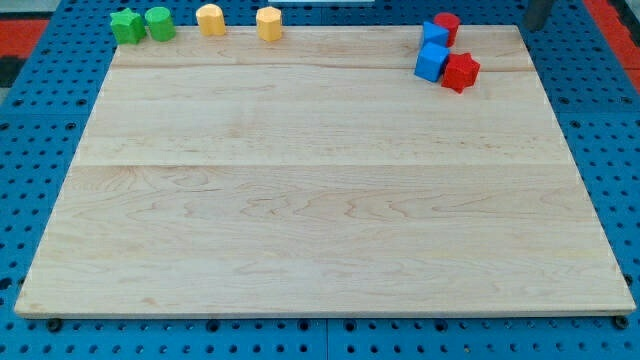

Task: Push blue triangle into blue cube

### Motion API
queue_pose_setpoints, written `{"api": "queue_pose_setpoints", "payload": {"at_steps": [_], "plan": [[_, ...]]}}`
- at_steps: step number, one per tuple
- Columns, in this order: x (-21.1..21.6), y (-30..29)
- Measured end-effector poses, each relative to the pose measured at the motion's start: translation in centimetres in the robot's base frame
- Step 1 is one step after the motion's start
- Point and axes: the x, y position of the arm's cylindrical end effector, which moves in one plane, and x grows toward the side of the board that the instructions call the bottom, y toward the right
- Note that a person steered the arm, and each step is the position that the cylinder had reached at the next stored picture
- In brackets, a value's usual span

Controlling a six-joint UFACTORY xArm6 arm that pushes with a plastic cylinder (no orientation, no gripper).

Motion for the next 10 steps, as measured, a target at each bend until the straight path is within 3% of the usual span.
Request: {"api": "queue_pose_setpoints", "payload": {"at_steps": [2,3,4,6,9,10], "plan": [[0.2,-25.9],[0.2,-30.6],[0.3,-25.4],[7.2,-23.2],[2.2,-22.7],[3.4,-19.3]]}}
